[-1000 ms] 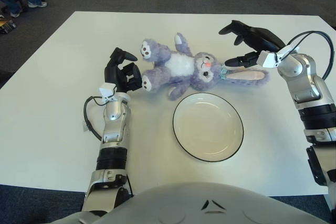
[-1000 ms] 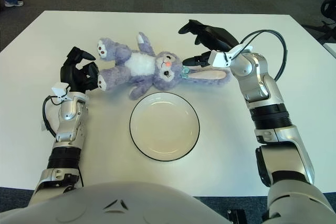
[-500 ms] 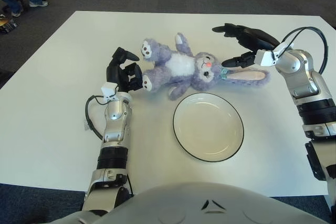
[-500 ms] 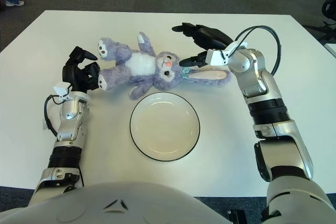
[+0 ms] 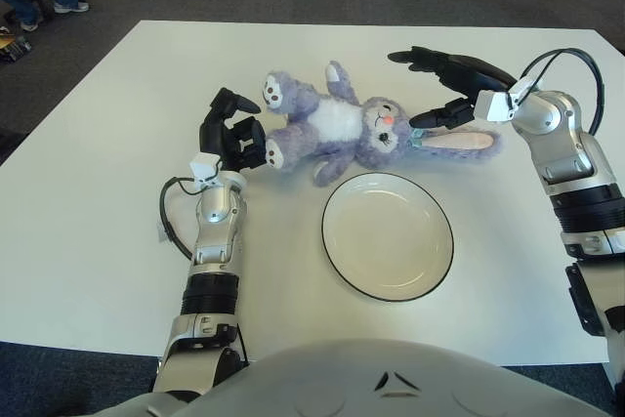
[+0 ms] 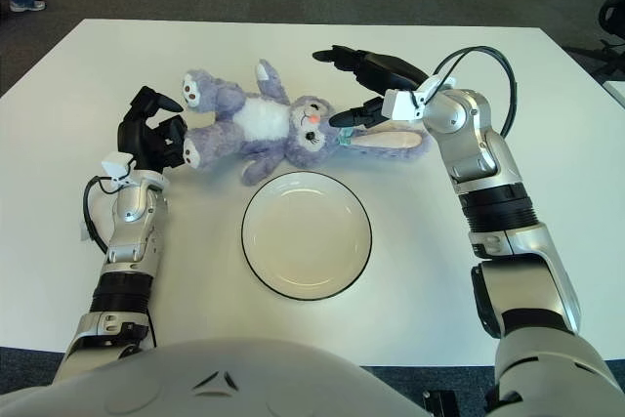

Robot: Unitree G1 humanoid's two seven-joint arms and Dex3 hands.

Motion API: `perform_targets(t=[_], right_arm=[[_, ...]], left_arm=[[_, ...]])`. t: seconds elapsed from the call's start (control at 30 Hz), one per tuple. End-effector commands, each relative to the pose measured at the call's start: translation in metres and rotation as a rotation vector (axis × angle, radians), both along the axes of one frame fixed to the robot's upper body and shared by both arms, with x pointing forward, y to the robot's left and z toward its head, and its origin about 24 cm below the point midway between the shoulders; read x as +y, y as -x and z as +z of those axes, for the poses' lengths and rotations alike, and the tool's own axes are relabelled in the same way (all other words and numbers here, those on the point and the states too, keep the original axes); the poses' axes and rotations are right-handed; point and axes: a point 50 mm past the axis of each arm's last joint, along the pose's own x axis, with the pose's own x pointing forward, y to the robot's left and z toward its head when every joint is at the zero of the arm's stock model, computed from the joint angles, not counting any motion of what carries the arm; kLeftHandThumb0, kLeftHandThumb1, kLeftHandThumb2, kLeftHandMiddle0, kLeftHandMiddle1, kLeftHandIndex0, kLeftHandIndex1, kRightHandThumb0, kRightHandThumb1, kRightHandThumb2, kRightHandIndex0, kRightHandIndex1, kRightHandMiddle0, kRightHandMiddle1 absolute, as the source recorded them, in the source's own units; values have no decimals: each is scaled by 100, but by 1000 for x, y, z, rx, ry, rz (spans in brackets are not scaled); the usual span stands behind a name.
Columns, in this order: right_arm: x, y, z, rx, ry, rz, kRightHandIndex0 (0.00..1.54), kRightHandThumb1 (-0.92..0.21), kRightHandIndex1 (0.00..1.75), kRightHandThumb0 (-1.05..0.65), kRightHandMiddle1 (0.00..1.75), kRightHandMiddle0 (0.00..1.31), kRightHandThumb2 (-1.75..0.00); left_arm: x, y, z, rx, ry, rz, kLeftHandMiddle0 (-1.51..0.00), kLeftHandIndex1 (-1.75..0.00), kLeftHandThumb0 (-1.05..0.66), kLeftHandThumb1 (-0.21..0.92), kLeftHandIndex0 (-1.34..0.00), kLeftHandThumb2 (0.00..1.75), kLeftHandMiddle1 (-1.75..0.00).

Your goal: Put the doll into the plate.

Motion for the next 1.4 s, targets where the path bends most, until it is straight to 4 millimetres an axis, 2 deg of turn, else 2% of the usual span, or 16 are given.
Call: perform_targets(t=[0.0, 0.03, 0.07, 0.1, 0.13, 0.23, 0.5, 0.63, 0.77, 0.97, 1.13, 1.37], right_arm=[[6, 2, 6, -16, 14, 31, 0, -92, 89, -105, 44, 0, -39], [7, 2, 5, -18, 20, 33, 0, -92, 89, -105, 45, 0, -39], [8, 2, 5, -19, 24, 34, 0, -92, 105, -105, 46, 0, -39], [9, 2, 5, -22, 26, 37, 0, -92, 111, -105, 46, 0, -39], [10, 3, 5, -23, 27, 39, 3, -92, 127, -105, 47, 0, -39], [13, 3, 2, -19, 24, 52, 3, -92, 135, -105, 50, 0, -39], [20, 4, -5, 21, 16, 82, 1, -92, 106, -105, 50, 0, -36], [30, 5, -20, 49, 20, 94, 0, -92, 91, -103, 45, 0, -35], [31, 4, -26, 78, 14, 94, 0, -92, 87, -100, 45, 0, -32], [32, 4, -34, 125, -1, 87, 0, -91, 90, -97, 47, 0, -28], [31, 5, -41, 155, 11, 80, 0, -92, 79, -99, 48, 0, -30], [32, 4, -48, 175, 39, 73, 0, -92, 66, -103, 37, 0, -39]], left_arm=[[-6, 10, -24, 110, 23, 8, -126, -175, -48, 33, -60, 130, -175], [-6, 10, -24, 113, 22, 10, -126, -175, -48, 33, -60, 130, -175], [-6, 10, -24, 115, 22, 11, -126, -175, -48, 33, -60, 130, -175], [-7, 10, -24, 117, 23, 12, -126, -175, -48, 33, -60, 130, -175], [-7, 10, -24, 118, 23, 12, -126, -175, -48, 33, -60, 130, -175], [-7, 9, -24, 120, 24, 16, -126, -175, -48, 33, -60, 130, -175], [-8, 9, -24, 122, 26, 21, -126, -175, -48, 32, -60, 130, -175], [-9, 10, -25, 121, 24, 17, -127, -175, -47, 33, -60, 129, -175], [-8, 10, -25, 117, 25, 18, -128, -175, -47, 34, -59, 129, -175], [-9, 11, -25, 109, 30, 16, -128, -175, -47, 33, -59, 129, -175], [-9, 12, -25, 100, 40, 14, -129, -175, -47, 34, -59, 128, -175], [-9, 13, -25, 97, 43, 14, -129, -175, -47, 34, -59, 128, -175]])
